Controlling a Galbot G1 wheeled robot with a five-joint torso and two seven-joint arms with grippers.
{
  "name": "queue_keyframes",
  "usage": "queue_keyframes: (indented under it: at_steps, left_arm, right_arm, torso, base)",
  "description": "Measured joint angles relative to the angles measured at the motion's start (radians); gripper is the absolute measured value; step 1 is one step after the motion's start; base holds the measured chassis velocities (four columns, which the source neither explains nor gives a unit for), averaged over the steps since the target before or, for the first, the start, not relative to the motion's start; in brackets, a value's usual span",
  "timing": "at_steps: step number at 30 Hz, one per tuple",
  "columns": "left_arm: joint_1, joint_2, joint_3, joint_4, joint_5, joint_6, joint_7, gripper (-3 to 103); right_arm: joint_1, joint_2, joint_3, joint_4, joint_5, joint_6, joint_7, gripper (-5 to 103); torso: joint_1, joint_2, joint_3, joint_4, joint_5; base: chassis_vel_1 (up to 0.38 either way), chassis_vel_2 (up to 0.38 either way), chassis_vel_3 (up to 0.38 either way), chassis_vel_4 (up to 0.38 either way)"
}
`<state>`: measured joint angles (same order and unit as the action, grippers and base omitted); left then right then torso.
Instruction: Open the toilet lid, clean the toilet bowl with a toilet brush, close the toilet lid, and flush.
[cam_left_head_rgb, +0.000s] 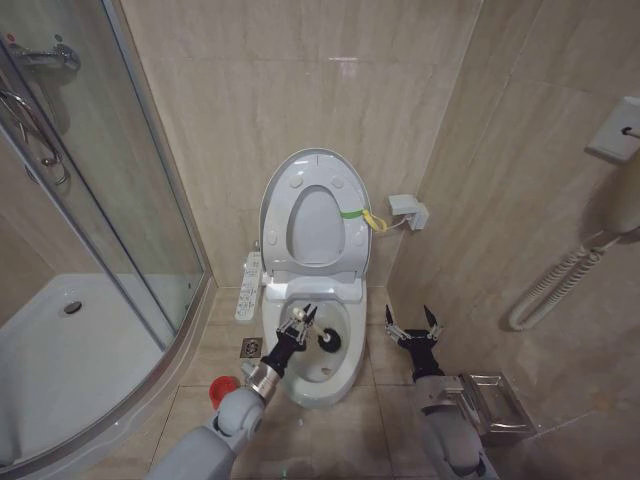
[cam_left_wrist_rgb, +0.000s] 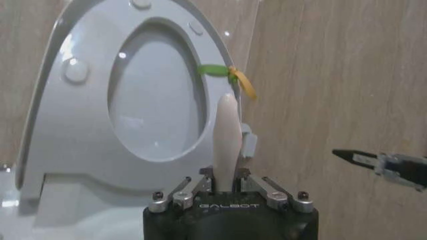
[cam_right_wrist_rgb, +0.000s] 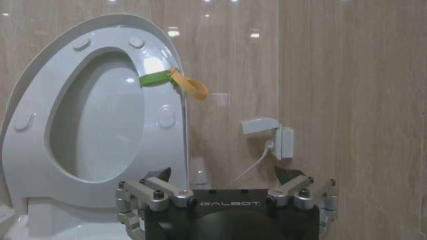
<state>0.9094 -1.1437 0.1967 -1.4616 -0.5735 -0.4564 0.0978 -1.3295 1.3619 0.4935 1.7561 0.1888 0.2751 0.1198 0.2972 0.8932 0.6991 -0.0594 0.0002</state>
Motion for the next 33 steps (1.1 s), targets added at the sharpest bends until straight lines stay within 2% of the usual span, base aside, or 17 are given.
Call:
queue_keyframes:
  at_steps: [8, 18, 24, 28, 31, 33]
  left_arm:
    - [0.015, 0.018, 0.043, -0.016, -0.008, 0.038, -0.045, 19]
    - [-0.027, 0.01, 0.02, 0.145, -0.006, 0.02, -0.025, 19]
    - [-0.048, -0.001, 0.007, 0.191, -0.007, 0.009, -0.015, 19]
    - [-0.041, 0.024, 0.017, 0.137, -0.012, 0.018, -0.022, 19]
    - [-0.014, 0.072, 0.05, 0.018, -0.035, 0.056, -0.046, 19]
    - [-0.009, 0.079, 0.055, -0.003, -0.04, 0.064, -0.05, 19]
  right_arm:
    - [0.0, 0.0, 0.0, 0.0, 0.0, 0.0, 0.0, 100]
    - [0.0, 0.0, 0.0, 0.0, 0.0, 0.0, 0.0, 100]
    - [0.0, 0.0, 0.0, 0.0, 0.0, 0.0, 0.0, 100]
    - [0.0, 0.0, 0.0, 0.0, 0.0, 0.0, 0.0, 100]
    - [0.0, 0.0, 0.0, 0.0, 0.0, 0.0, 0.0, 100]
    - [0.0, 0.0, 0.0, 0.0, 0.0, 0.0, 0.0, 100]
  torso:
    - [0.0, 0.0, 0.0, 0.0, -0.0001]
    - [0.0, 0.0, 0.0, 0.0, -0.0003]
    - [0.0, 0.0, 0.0, -0.0001, -0.0003]
    - [0.0, 0.0, 0.0, -0.0001, -0.0001]
    - [0.0, 0.0, 0.0, 0.0, -0.0002]
    - [0.0, 0.0, 0.0, 0.0, 0.0]
  base:
    - [0.0, 0.0, 0.0, 0.0]
    - [0.0, 0.0, 0.0, 0.0]
    - [0.0, 0.0, 0.0, 0.0]
    - [0.0, 0.0, 0.0, 0.0]
    - [0.0, 0.0, 0.0, 0.0]
    - [0.0, 0.0, 0.0, 0.0]
